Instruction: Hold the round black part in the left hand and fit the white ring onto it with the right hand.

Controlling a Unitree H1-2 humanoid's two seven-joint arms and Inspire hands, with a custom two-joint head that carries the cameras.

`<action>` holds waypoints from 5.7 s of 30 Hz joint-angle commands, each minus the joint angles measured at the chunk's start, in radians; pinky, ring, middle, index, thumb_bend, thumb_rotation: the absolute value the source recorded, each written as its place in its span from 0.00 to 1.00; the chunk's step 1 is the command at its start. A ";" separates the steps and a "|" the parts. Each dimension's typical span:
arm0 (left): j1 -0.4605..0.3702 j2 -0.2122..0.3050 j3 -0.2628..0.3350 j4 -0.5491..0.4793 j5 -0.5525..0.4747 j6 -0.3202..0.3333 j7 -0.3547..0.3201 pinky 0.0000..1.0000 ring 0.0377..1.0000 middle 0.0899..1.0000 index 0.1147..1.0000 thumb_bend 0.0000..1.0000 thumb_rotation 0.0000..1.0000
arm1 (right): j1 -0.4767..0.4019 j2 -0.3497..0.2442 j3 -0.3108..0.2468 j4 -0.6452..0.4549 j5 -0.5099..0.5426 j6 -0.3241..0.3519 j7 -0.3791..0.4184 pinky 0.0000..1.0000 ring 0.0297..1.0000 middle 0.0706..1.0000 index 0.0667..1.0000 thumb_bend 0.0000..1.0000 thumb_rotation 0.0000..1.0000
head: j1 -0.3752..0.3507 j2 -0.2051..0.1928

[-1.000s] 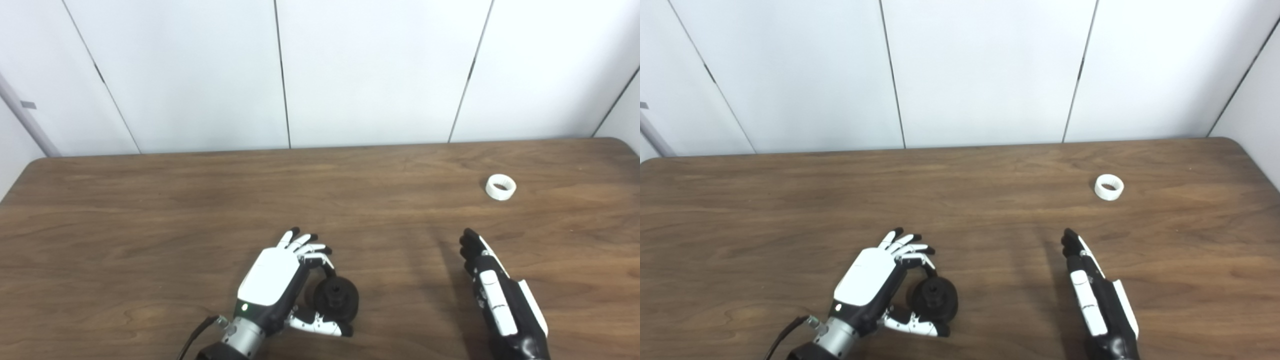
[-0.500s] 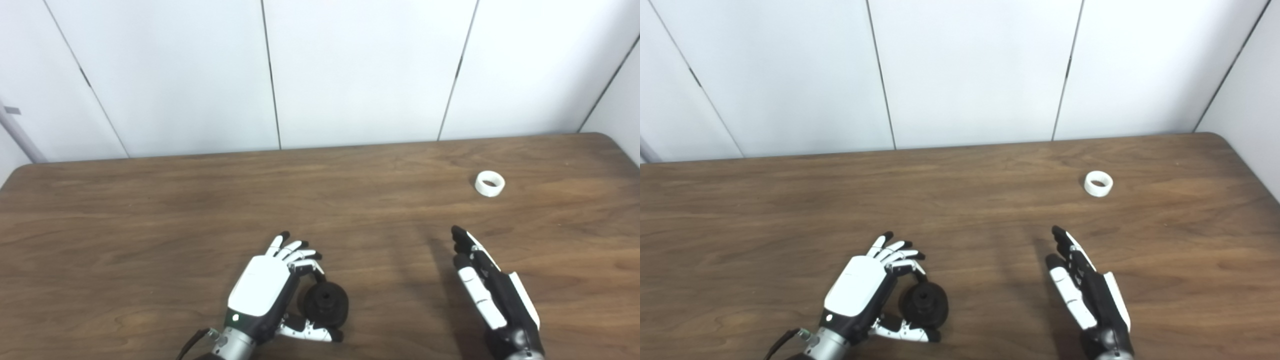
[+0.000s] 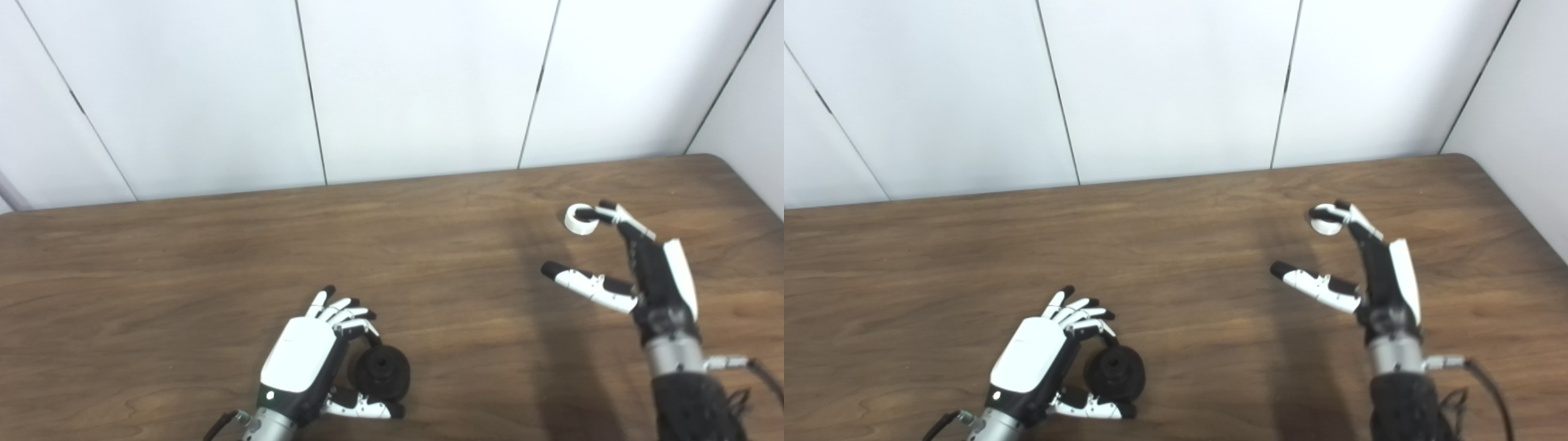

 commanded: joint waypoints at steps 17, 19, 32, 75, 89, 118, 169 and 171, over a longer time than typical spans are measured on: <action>-0.009 0.040 0.022 -0.008 -0.003 -0.035 0.016 1.00 0.85 0.75 0.42 0.52 0.05 | -0.317 -0.158 -0.076 0.365 -0.337 -0.002 0.290 0.94 1.00 1.00 0.68 0.87 0.21 | -0.074 0.000; -0.009 0.044 0.025 -0.006 -0.010 -0.041 0.017 0.99 0.85 0.75 0.42 0.52 0.05 | -0.342 -0.165 -0.071 0.406 -0.359 -0.002 0.299 0.94 1.00 1.00 0.68 0.87 0.20 | -0.086 0.000; -0.003 0.073 0.054 0.000 -0.046 -0.073 0.016 1.00 0.85 0.75 0.42 0.52 0.05 | -0.477 -0.139 -0.090 0.605 -0.496 -0.002 0.377 0.99 1.00 1.00 0.71 0.90 0.26 | -0.233 -0.036; -0.011 0.092 0.077 0.000 -0.069 -0.097 -0.008 0.98 0.84 0.75 0.42 0.52 0.05 | -0.536 -0.177 -0.057 0.817 -0.508 -0.002 0.338 1.00 1.00 0.98 0.70 0.84 0.23 | -0.235 -0.064; -0.011 0.088 0.072 0.002 -0.065 -0.096 -0.010 0.98 0.84 0.75 0.42 0.52 0.05 | -0.575 -0.168 -0.089 0.847 -0.479 -0.002 0.313 1.00 1.00 0.97 0.68 0.85 0.21 | -0.222 -0.058; -0.011 0.084 0.070 -0.003 -0.062 -0.092 -0.009 1.00 0.84 0.74 0.42 0.52 0.05 | -0.584 -0.144 -0.101 0.830 -0.510 -0.002 0.351 1.00 1.00 0.96 0.67 0.86 0.21 | -0.215 -0.041; -0.015 0.085 0.072 -0.018 -0.060 -0.086 -0.024 1.00 0.84 0.74 0.42 0.52 0.05 | -0.568 -0.158 -0.092 0.829 -0.518 -0.002 0.354 0.98 1.00 0.95 0.64 0.85 0.22 | -0.208 -0.025; -0.015 0.085 0.072 -0.016 -0.062 -0.088 -0.023 1.00 0.84 0.74 0.42 0.52 0.05 | -0.568 -0.159 -0.089 0.833 -0.520 -0.002 0.351 0.98 1.00 0.95 0.64 0.85 0.22 | -0.207 -0.024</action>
